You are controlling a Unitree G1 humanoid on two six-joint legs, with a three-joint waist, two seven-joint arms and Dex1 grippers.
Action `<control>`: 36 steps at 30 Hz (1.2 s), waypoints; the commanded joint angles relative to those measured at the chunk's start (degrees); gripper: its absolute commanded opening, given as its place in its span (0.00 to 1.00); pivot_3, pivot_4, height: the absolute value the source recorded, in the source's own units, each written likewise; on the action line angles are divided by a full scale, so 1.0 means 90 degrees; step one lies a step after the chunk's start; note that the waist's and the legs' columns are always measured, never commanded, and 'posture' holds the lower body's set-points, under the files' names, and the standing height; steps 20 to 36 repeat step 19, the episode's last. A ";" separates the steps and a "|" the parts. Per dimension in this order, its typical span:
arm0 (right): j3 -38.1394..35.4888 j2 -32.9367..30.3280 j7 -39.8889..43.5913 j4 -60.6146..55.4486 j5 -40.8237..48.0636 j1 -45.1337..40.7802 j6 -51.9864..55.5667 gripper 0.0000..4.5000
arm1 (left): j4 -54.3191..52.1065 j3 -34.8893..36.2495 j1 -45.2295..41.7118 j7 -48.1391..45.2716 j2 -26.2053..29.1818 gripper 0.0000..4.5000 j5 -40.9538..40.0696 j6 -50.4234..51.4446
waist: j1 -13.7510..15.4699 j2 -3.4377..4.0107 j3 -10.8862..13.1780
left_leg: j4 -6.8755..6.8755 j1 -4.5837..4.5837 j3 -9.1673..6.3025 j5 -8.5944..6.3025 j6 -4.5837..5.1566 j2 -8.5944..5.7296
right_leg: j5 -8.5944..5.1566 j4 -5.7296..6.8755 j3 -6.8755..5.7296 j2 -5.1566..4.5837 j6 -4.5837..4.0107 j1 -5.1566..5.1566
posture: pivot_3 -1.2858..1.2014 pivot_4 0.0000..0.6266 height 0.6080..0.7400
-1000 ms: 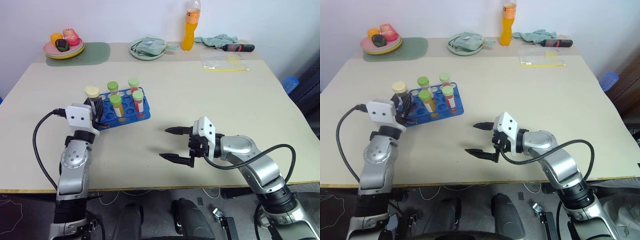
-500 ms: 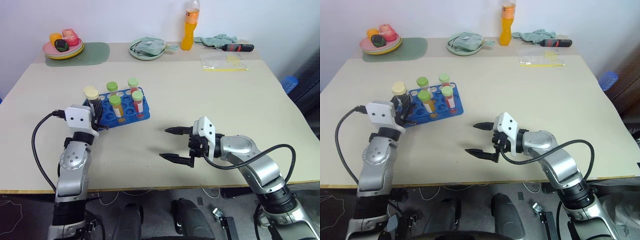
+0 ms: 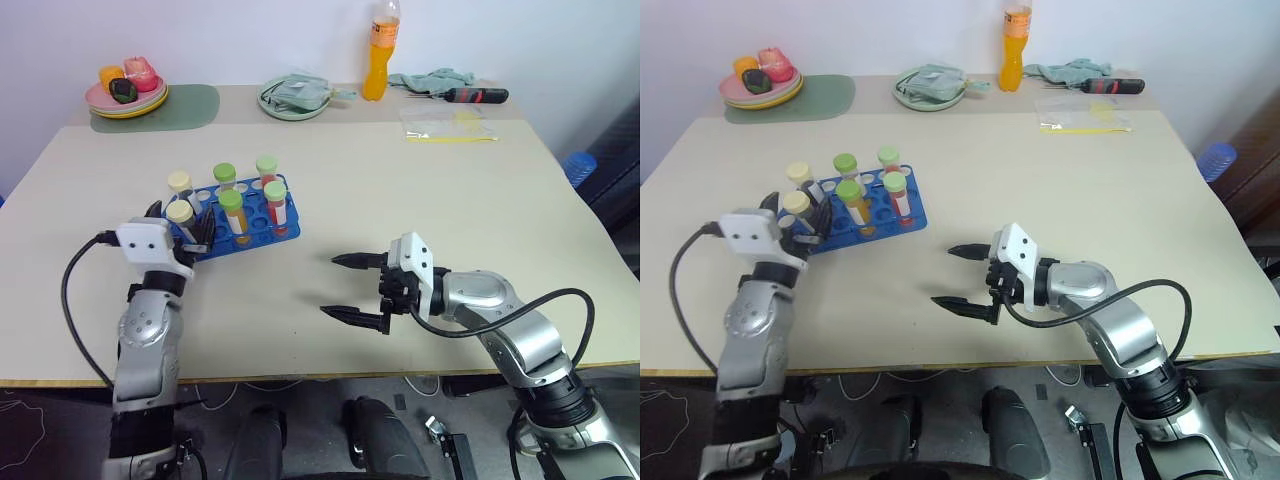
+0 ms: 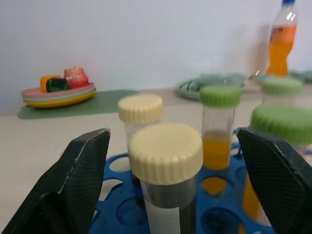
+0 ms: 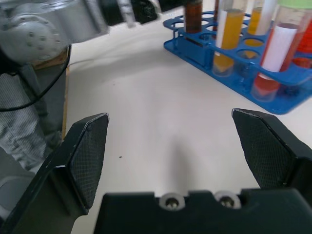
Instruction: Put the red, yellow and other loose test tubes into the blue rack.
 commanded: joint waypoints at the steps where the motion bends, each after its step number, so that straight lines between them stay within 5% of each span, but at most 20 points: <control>1: -0.0586 -0.0229 0.0174 -0.0199 0.0453 -0.0085 0.0147 1.00 | -0.1224 0.0535 0.0287 -0.0133 0.0341 0.98 -0.0797 0.0582 | 0.0008 0.0000 0.0000 | 0.0000 0.0000 0.0000 0.0000 0.0000 0.0000 | 0.0000 0.0000 0.0000 0.0000 0.0000 0.0000 | 0.52 0.24 1.00; 6: -0.1416 -0.0981 0.0404 0.0343 0.0535 -0.0035 0.0199 1.00 | -0.2114 0.1638 0.1617 -0.0927 0.1373 0.98 -0.1973 0.1719 | -0.0011 0.0006 0.0001 | -0.0002 0.0002 0.0003 -0.0001 0.0001 0.0000 | -0.0001 -0.0004 0.0001 0.0000 -0.0001 0.0002 | 0.52 0.24 1.00; 11: -0.1635 -0.1406 0.0495 0.1219 0.0094 0.0083 -0.0289 1.00 | -0.2123 0.2060 0.3103 -0.1918 0.2086 0.98 -0.2081 0.2078 | -0.0019 0.0004 0.0001 | -0.0009 0.0009 0.0013 -0.0003 0.0005 0.0000 | -0.0013 -0.0008 0.0005 0.0003 -0.0020 0.0001 | 0.52 0.24 1.00; 36: -0.1420 -0.1252 0.0594 0.1953 -0.0323 0.0006 -0.0890 1.00 | -0.1907 0.1952 0.3268 -0.1903 0.1946 0.98 -0.1569 0.1895 | -0.0010 0.0005 0.0001 | -0.0009 0.0006 0.0016 -0.0003 0.0006 0.0001 | -0.0018 -0.0014 0.0008 0.0004 -0.0025 0.0001 | 0.52 0.24 1.00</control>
